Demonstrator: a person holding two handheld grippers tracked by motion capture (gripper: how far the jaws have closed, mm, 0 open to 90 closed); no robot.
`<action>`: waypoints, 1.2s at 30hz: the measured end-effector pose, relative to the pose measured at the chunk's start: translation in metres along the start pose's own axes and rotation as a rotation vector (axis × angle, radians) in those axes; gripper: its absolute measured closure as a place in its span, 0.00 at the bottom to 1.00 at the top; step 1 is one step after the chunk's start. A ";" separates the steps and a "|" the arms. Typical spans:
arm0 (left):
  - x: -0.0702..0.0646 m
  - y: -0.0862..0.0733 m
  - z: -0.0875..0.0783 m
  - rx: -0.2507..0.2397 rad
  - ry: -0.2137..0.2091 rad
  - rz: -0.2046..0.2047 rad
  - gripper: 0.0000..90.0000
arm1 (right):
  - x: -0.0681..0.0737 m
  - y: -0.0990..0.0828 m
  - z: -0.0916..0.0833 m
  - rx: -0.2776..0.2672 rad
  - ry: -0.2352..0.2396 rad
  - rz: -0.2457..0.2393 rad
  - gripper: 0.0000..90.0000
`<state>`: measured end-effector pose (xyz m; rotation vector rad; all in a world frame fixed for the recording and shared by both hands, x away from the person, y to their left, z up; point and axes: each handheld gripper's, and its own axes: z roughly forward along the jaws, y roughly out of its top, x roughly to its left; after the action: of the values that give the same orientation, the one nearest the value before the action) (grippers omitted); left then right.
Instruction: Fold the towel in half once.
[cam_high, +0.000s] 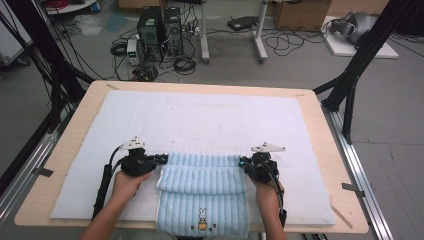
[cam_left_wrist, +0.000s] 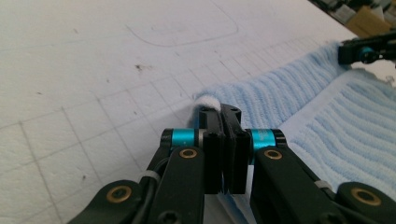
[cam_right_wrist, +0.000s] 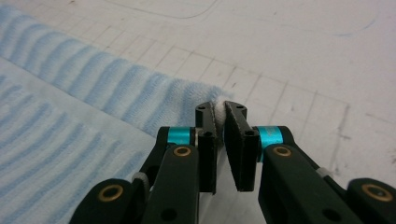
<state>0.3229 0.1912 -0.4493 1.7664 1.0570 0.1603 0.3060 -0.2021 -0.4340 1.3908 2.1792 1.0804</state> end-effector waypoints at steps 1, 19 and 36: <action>0.001 0.000 0.002 -0.003 0.013 -0.012 0.97 | -0.001 0.001 0.002 0.000 -0.010 0.011 0.93; 0.006 0.002 0.011 0.048 0.054 -0.052 0.52 | -0.007 -0.002 0.012 0.050 0.019 0.039 0.58; 0.003 0.025 0.033 0.081 0.076 -0.044 0.95 | -0.014 0.011 0.025 0.012 0.032 0.030 0.95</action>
<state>0.3571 0.1688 -0.4455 1.8197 1.1705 0.1608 0.3348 -0.2017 -0.4439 1.4251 2.1976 1.1088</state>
